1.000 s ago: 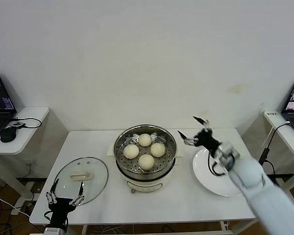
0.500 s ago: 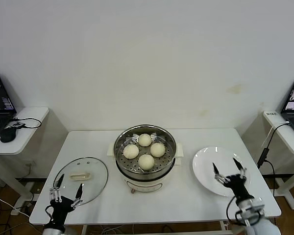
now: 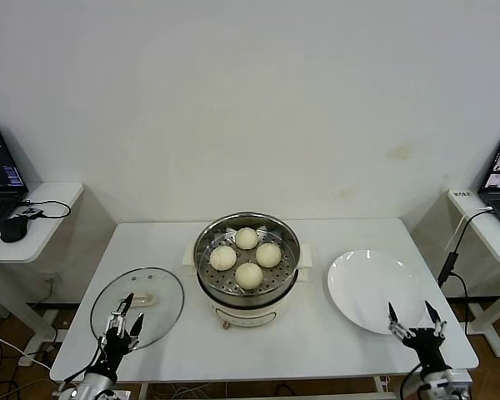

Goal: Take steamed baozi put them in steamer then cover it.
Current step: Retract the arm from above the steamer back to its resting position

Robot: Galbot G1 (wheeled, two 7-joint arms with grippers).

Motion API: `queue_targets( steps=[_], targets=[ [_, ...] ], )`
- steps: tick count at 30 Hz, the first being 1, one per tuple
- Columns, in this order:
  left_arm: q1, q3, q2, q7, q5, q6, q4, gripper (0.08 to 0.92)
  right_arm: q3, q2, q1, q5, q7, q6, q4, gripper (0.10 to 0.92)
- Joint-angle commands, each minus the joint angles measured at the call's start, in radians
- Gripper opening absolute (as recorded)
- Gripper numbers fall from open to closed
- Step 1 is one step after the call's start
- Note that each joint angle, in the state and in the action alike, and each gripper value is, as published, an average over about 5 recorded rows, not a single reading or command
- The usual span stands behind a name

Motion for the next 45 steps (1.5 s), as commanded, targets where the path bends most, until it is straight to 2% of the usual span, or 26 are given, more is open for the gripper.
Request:
queue_targets(
  steps=[1, 18, 41, 45],
  targets=[
    [-0.144, 0.019, 0.023, 0.015, 0.126, 0.019, 0.142, 0.823, 0.04, 0.037, -0.035, 0.012, -0.003, 0.001, -0.004, 0.823],
    [-0.31, 0.07, 0.046, 0.041, 0.103, 0.036, 0.285, 0.823, 0.038, 0.061, -0.065, -0.009, -0.011, 0.009, 0.01, 0.823],
    [-0.36, 0.09, 0.043, 0.07, 0.094, 0.044, 0.351, 0.823, 0.022, 0.062, -0.074, -0.022, -0.019, 0.007, 0.021, 0.822],
    [-0.364, 0.09, 0.041, 0.072, 0.096, 0.044, 0.366, 0.772, 0.021, 0.063, -0.074, -0.022, -0.02, 0.007, 0.021, 0.823]
  ],
)
